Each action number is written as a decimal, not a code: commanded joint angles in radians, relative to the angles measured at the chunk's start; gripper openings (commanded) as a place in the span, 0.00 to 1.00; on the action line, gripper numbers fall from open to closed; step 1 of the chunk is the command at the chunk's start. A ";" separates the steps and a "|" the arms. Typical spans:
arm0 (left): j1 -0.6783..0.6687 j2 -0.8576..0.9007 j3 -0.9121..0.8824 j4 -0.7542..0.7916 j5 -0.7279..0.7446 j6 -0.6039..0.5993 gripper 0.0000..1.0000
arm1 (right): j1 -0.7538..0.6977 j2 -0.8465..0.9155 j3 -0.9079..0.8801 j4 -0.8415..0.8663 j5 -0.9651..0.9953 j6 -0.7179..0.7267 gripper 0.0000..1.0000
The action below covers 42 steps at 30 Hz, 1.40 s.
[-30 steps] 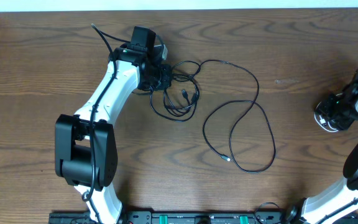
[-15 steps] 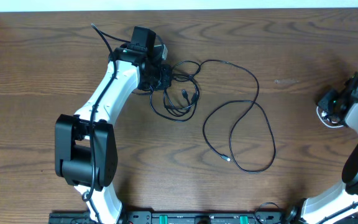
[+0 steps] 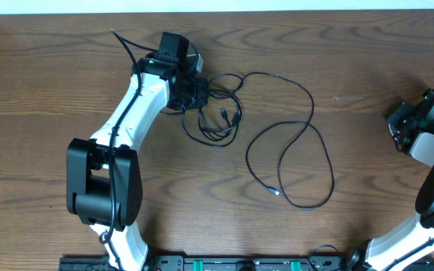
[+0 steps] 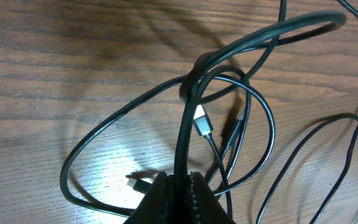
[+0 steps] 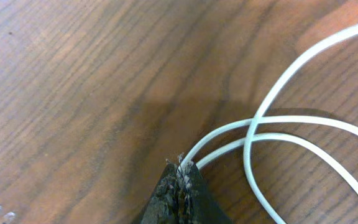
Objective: Untangle cables
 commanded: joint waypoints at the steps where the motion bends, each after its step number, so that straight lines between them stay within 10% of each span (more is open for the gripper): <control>1: 0.000 0.014 -0.008 0.002 -0.009 0.016 0.08 | 0.009 0.009 0.084 -0.016 -0.029 0.006 0.01; 18: 0.000 0.014 -0.008 0.002 -0.009 0.016 0.08 | 0.000 0.009 0.767 -0.550 -0.026 -0.152 0.01; 28: 0.000 0.014 -0.008 0.002 -0.009 0.016 0.08 | -0.002 0.009 0.837 -0.663 -0.003 -0.156 0.02; 34: 0.000 0.014 -0.008 0.002 -0.009 0.016 0.08 | -0.004 0.009 0.835 -0.755 0.003 -0.156 0.89; 42: 0.000 0.014 -0.008 0.002 -0.009 0.016 0.08 | -0.006 0.009 0.835 -0.899 0.003 -0.156 0.99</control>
